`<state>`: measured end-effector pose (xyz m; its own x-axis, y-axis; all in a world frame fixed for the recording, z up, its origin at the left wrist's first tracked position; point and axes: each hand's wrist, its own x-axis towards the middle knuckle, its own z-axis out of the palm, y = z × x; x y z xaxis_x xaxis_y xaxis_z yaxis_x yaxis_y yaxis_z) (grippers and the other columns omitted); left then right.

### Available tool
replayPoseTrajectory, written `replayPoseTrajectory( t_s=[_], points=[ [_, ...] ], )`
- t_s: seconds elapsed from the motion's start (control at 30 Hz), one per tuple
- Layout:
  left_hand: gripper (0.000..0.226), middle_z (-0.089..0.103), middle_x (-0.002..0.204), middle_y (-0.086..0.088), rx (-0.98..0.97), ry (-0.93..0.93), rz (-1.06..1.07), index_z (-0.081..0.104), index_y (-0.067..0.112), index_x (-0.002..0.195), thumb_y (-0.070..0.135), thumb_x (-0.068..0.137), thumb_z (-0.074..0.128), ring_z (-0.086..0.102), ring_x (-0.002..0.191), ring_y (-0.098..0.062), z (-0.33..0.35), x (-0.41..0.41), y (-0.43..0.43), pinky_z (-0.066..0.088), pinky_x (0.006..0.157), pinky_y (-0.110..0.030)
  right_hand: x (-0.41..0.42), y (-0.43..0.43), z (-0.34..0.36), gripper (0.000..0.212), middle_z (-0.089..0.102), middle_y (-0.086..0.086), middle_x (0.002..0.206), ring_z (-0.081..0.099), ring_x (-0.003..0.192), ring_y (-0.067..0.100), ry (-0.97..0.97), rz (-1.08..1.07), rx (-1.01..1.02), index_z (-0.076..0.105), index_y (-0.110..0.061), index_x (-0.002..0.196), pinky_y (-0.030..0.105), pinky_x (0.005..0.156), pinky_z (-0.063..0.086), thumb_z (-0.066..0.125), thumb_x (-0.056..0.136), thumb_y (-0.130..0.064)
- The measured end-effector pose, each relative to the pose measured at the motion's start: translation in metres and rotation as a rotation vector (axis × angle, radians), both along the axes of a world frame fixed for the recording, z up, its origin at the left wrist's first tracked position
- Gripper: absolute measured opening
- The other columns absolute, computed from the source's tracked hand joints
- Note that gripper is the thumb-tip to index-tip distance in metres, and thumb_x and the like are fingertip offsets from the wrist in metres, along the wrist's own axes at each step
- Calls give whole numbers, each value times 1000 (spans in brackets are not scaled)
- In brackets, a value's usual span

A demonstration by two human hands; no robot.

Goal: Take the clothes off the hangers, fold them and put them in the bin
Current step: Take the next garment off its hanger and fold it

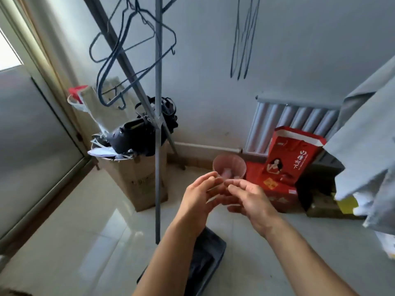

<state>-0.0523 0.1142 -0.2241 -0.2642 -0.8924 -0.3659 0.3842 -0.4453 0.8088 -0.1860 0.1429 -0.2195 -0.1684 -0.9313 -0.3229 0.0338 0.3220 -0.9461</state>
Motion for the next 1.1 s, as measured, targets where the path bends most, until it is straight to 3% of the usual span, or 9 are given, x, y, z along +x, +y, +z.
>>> replayPoseTrajectory(
  t_s=[0.2,0.33,0.5,0.57,0.67,0.73,0.83,0.97,1.1],
  points=[
    [24,74,105,-16,-138,6,-225,64,7,120,10,98,53,71,97,-31,59,-76,13,57,89,-42,-70,41,58,15,76,6,89,73,84,23,92,-223,-136,68,-17,102,36,75,61,54,98,-16],
    [21,74,104,-19,-161,75,-327,63,5,116,8,98,52,74,88,-30,96,-130,31,61,70,-35,-118,60,85,15,76,3,84,72,76,12,175,-356,-217,71,-16,96,24,65,57,56,96,-13],
    [19,75,101,-12,-257,45,-379,68,11,111,12,98,55,71,89,-23,127,-183,48,58,71,-32,-189,77,142,12,67,-4,71,56,57,7,440,-523,-429,69,-15,88,19,53,44,61,94,-21],
    [18,75,103,-11,-279,41,-370,70,12,109,13,98,55,70,92,-25,133,-196,52,58,77,-35,-219,75,167,12,65,-7,74,58,66,8,611,-615,-545,66,-20,84,24,61,45,60,94,-25],
    [18,75,104,-10,-278,21,-333,70,12,109,15,97,56,70,95,-27,139,-203,57,58,76,-36,-257,67,196,8,64,8,93,57,83,22,908,-823,-662,65,-16,96,33,74,45,59,91,-19],
    [19,75,103,-9,-277,3,-307,69,12,110,16,98,55,70,96,-28,140,-203,57,56,73,-35,-279,58,207,24,60,15,112,52,105,32,1124,-906,-556,60,-12,111,43,91,43,59,90,-23],
    [20,75,103,-10,-290,-18,-267,69,11,110,17,98,53,70,95,-27,142,-205,56,55,73,-34,-301,46,214,44,51,18,132,45,123,37,1147,-773,-257,49,-8,128,47,103,35,53,94,-36],
    [21,75,103,-10,-299,-31,-238,68,11,111,18,98,53,71,93,-27,145,-209,59,53,74,-36,-313,34,206,34,54,25,130,52,118,40,1104,-637,-144,45,0,123,41,87,39,36,102,-26],
    [20,76,99,-10,-310,-40,-209,69,12,110,18,98,54,70,89,-26,148,-208,60,52,74,-36,-318,33,204,19,61,15,98,59,95,35,1162,-694,-400,47,-9,105,33,70,33,34,104,-23]
  ],
)
